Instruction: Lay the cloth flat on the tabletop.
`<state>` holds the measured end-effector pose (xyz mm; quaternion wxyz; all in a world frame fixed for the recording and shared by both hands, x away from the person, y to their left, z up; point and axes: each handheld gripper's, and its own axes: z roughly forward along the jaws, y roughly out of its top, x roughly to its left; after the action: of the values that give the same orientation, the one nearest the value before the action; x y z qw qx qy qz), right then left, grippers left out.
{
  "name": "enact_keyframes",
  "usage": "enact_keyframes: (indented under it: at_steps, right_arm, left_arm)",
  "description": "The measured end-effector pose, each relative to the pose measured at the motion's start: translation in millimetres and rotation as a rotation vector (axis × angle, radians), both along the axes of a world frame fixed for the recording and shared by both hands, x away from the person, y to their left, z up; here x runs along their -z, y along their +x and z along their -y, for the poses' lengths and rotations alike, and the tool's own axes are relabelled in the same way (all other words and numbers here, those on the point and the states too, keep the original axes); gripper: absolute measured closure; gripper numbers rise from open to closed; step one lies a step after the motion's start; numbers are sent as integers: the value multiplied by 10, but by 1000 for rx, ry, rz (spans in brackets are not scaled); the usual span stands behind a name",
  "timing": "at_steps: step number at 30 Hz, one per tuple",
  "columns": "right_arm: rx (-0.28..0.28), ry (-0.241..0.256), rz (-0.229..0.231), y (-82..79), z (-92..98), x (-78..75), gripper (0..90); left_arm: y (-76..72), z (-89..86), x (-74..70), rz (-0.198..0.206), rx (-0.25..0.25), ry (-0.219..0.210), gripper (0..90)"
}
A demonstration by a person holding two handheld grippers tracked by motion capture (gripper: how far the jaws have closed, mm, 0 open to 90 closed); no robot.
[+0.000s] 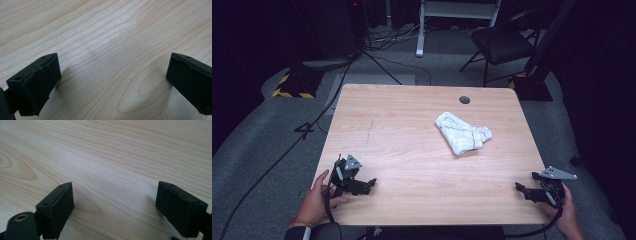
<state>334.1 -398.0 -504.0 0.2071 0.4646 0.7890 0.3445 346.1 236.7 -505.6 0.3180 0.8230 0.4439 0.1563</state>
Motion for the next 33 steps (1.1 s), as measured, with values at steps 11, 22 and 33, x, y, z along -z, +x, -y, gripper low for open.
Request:
enact_keyframes:
  at_steps: [11,22,33]
  right_arm:
    - [-19,-6,2,39,-29,-2,146]
    - [-187,12,-28,388,-250,-187,242]
    - [-244,46,39,909,-704,-549,403]
  left_arm:
    - [77,73,0,8,-16,1,2]
    - [155,69,-3,2,54,2,1]
    - [204,382,-6,2,156,5,1]
